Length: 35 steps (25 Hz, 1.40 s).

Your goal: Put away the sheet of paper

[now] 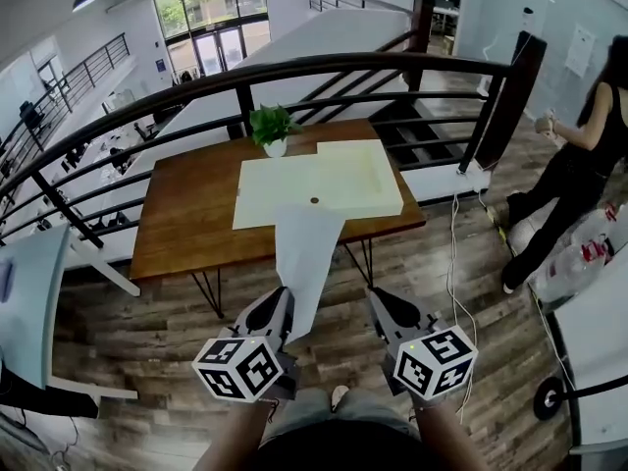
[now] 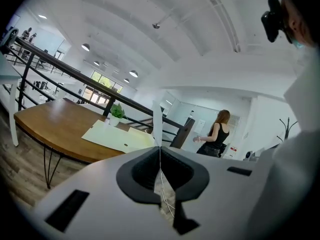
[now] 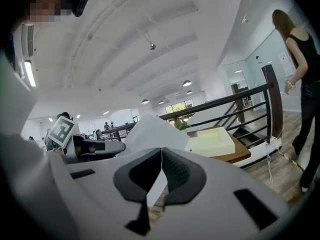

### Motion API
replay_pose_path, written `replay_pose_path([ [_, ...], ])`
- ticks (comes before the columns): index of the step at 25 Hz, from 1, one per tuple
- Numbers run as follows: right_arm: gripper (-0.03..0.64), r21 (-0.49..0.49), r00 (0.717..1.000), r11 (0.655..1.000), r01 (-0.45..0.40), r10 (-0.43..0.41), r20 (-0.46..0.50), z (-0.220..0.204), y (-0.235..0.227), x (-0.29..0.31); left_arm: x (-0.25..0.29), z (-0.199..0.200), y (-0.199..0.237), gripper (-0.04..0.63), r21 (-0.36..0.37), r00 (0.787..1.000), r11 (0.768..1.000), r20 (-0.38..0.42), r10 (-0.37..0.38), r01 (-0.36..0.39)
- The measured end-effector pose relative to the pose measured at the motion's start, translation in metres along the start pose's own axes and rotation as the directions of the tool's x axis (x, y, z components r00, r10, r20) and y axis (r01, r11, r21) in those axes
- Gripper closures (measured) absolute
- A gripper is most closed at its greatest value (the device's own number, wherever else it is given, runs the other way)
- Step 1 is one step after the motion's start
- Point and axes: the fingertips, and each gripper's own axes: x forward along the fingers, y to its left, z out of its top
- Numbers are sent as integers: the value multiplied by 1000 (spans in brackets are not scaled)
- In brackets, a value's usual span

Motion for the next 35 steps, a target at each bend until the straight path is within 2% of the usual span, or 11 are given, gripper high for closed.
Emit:
replay_pose_path([
  [5, 589, 62, 1000, 998, 11, -9, -30, -16, -21, -4, 11, -5, -3, 575, 5, 1000, 1000, 3, 7, -7],
  [13, 589, 87, 999, 996, 0, 5, -53, -26, -39, -4, 25, -8, -4, 575, -86, 999, 996, 29, 12, -10],
  [21, 589, 92, 996, 996, 11, -4, -87, -34, -60, 14, 52, 0, 9, 575, -75, 1000, 997, 18, 23, -22],
  [30, 589, 99, 995, 995, 22, -12, -102, -13, -100, 90, 121, 17, 51, 575, -107, 1000, 994, -14, 9, -10],
  [35, 589, 94, 995, 995, 35, -26, -95, 15, -126, 146, 174, 46, 80, 575, -107, 999, 994, -34, -19, 15],
])
